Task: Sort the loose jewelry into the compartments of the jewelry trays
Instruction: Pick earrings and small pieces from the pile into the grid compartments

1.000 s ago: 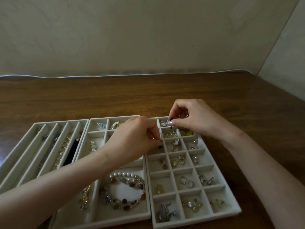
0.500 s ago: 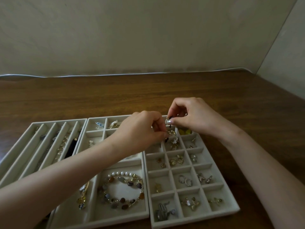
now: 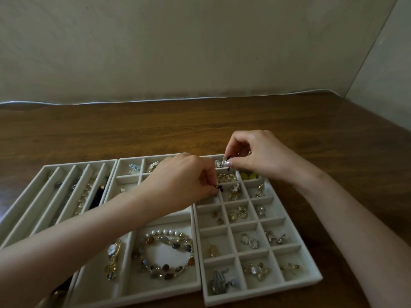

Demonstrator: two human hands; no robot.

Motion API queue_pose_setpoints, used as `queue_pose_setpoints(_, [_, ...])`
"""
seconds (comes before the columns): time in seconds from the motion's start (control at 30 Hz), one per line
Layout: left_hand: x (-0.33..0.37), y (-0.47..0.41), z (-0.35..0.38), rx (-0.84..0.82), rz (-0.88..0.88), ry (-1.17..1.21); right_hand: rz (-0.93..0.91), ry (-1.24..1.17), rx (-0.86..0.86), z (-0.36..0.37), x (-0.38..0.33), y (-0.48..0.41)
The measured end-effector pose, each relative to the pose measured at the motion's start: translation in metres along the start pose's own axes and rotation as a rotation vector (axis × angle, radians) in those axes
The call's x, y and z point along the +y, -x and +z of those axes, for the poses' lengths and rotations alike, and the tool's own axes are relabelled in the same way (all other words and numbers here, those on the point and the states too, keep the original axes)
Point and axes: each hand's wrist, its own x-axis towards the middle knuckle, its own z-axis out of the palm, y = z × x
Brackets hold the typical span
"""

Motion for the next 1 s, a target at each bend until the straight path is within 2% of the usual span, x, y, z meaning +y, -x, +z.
queue_pose_setpoints(0.5, [0.0055,0.0039,-0.0028,-0.093,0.095,-0.235,-0.017,-0.001,-0.002,-0.0009,0.0010,0.0004])
queue_pose_setpoints(0.7, [0.0017,0.0015,-0.0039,-0.070,0.086,-0.339,-0.023,-0.002,-0.006,-0.0005,0.0012,0.0003])
queue_pose_setpoints(1.0, [0.0033,0.0023,-0.0045,-0.064,0.089,-0.296,-0.024,-0.003,-0.007,-0.0004,0.0028,-0.0011])
